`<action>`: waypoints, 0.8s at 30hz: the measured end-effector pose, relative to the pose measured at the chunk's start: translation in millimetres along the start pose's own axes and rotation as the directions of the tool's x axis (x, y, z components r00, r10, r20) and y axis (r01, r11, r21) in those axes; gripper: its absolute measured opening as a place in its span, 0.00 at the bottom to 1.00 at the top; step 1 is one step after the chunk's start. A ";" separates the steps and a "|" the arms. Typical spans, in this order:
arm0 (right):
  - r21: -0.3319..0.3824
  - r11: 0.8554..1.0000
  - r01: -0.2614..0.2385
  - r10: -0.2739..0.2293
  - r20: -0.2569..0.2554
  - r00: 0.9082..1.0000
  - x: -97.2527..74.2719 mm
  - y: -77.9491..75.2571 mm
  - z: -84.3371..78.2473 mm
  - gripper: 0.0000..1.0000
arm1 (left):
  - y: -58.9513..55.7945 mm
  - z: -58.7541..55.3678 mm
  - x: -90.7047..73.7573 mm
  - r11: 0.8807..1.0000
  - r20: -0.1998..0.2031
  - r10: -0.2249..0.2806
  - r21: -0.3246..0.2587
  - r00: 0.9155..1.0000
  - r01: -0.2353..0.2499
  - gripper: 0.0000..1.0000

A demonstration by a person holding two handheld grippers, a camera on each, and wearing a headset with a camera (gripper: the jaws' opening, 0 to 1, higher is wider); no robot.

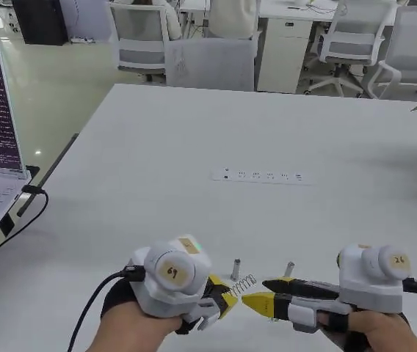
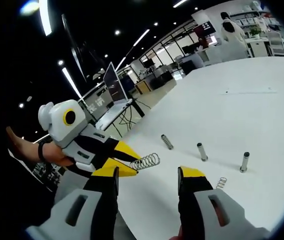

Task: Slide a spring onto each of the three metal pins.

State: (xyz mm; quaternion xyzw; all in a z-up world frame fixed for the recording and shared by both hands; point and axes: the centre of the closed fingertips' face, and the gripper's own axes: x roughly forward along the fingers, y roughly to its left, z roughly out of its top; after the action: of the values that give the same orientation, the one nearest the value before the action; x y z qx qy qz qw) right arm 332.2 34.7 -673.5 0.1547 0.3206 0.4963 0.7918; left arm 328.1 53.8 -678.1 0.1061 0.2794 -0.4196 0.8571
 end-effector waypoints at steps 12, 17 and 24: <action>0.054 0.998 -0.015 0.015 0.004 1.000 11.1 3.7 -0.2 0.31 | -3.7 2.1 0.0 1.000 0.005 -0.010 0.018 1.000 0.010 0.02; 0.062 0.998 -0.029 0.028 0.021 0.999 12.3 7.5 4.2 0.25 | -4.1 1.3 -0.6 1.000 0.006 -0.011 0.022 1.000 0.011 0.02; 0.059 0.998 -0.031 0.029 0.022 0.999 11.8 8.3 6.7 0.21 | -4.2 2.1 -2.1 1.000 0.012 -0.015 0.027 1.000 0.014 0.02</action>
State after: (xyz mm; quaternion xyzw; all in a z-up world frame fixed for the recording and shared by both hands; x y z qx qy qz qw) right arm 334.5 49.4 -668.0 0.1884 0.3244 0.4966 0.7827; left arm 324.6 51.7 -675.0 0.1130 0.2691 -0.4302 0.8542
